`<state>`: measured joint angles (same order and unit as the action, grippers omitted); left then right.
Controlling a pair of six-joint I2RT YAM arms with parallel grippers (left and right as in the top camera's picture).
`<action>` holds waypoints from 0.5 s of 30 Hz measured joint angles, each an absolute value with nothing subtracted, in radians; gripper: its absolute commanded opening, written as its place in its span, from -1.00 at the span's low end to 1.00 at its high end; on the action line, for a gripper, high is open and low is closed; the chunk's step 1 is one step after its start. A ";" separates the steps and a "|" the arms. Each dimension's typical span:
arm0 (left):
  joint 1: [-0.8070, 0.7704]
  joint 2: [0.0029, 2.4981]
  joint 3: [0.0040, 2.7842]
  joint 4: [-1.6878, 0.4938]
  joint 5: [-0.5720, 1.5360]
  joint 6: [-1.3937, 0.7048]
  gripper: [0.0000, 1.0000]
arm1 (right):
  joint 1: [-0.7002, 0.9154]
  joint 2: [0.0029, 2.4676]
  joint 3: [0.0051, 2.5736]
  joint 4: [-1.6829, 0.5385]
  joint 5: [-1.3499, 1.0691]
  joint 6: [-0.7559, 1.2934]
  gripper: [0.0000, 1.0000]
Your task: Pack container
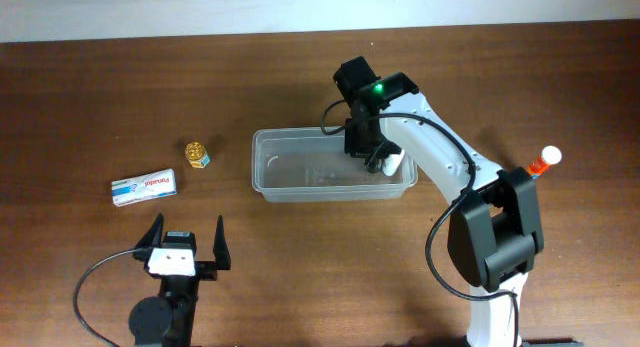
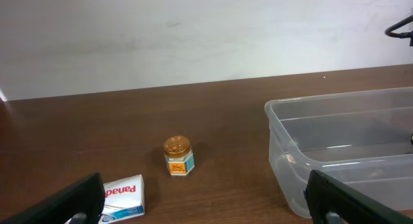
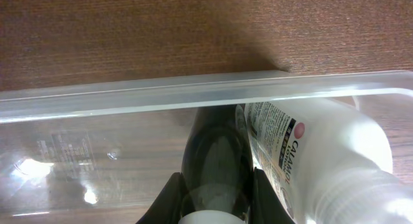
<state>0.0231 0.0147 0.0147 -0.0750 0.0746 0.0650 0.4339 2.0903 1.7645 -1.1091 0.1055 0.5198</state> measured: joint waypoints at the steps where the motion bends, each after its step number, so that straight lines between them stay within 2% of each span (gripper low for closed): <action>1: 0.023 0.015 0.015 -0.075 0.075 0.065 0.99 | 0.434 2.090 1.765 -1.109 0.105 0.520 -0.68; 15: 0.023 0.015 0.015 -0.075 0.075 0.065 0.99 | 0.434 2.090 1.765 -1.106 0.105 0.520 -0.67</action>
